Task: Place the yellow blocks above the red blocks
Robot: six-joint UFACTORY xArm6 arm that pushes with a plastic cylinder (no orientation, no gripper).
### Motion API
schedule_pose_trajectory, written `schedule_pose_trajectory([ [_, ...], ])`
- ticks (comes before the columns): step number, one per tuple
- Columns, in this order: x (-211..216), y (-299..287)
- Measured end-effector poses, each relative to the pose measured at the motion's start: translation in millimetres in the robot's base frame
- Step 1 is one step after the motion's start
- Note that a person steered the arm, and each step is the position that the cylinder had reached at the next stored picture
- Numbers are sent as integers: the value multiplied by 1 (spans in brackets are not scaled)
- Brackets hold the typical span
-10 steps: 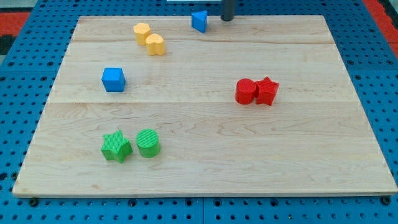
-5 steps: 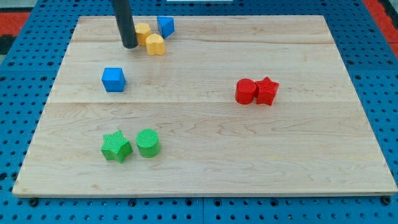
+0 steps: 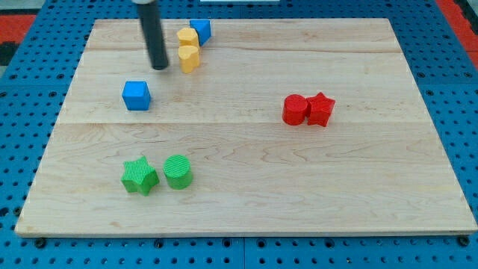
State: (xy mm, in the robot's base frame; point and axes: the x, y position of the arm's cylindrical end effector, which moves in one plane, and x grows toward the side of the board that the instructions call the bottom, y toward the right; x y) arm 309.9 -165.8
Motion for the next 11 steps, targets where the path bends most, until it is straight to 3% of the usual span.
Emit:
schedule_pose_trajectory([
  [1,-61,39],
  [2,-68,87],
  [3,-98,75],
  [4,-92,119],
  [6,-34,95],
  [9,-32,-35],
  [11,3,24],
])
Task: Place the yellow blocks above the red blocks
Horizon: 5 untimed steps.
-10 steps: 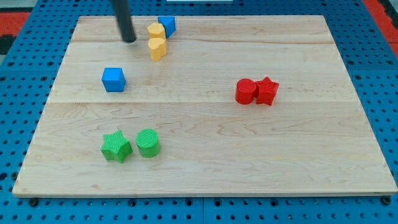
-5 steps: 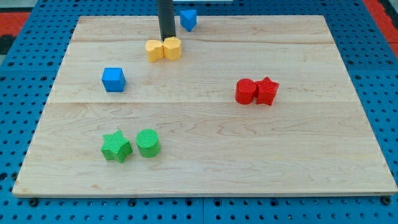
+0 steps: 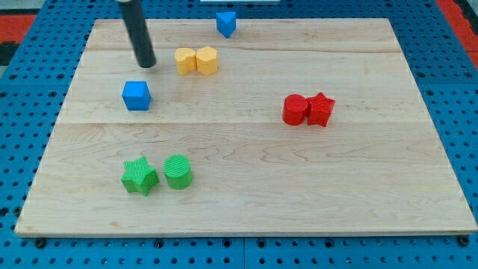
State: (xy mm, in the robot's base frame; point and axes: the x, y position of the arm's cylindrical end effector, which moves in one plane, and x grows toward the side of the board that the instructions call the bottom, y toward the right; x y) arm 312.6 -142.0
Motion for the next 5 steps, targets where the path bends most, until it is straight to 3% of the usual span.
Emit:
schedule_pose_trajectory([
  [2,0,71],
  [3,0,34],
  [4,-1,71],
  [5,-17,60],
])
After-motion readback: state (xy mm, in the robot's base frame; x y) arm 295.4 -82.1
